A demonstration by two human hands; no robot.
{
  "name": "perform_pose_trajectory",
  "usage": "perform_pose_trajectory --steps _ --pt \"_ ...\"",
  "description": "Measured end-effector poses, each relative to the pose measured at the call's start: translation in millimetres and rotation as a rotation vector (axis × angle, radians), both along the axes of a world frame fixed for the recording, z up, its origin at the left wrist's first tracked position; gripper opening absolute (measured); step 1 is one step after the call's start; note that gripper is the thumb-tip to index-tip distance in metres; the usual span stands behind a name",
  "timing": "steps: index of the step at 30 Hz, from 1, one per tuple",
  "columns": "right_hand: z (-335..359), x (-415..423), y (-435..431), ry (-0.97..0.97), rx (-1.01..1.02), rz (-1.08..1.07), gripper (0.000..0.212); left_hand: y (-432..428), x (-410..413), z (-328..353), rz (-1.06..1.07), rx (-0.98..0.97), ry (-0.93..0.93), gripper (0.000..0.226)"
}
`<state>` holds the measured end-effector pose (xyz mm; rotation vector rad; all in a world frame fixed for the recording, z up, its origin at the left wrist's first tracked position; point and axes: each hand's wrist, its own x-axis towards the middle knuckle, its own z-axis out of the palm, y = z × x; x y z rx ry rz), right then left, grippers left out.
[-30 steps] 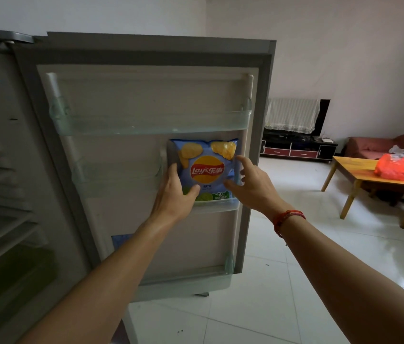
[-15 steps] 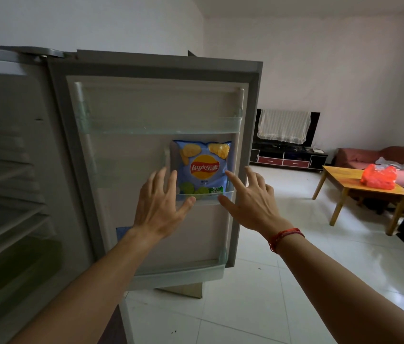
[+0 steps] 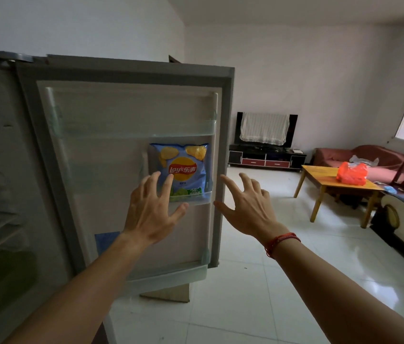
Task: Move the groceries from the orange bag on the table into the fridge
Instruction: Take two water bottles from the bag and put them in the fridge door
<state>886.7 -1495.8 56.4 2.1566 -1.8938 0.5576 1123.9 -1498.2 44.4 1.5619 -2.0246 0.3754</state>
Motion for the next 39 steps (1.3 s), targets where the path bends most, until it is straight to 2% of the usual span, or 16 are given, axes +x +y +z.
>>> perform_pose_trajectory --steps 6,12,23,31,39 --pt "0 -27 24 0.006 0.002 -0.12 0.075 -9 -27 -1 -0.136 -0.05 -0.004 0.083" --pt "1 -53 66 0.016 0.001 -0.313 0.073 -15 -66 -1 -0.32 -0.03 0.046 0.088" --pt "-19 -83 163 0.049 0.041 -0.63 0.071 8 -125 -17 -0.656 -0.071 0.009 0.074" --pt "-9 -113 232 0.045 0.035 -0.812 0.074 40 -181 -14 -0.807 -0.087 -0.016 0.076" --pt "-2 -145 262 -0.003 0.022 -0.86 0.073 66 -222 -7 -0.845 -0.131 -0.026 0.076"
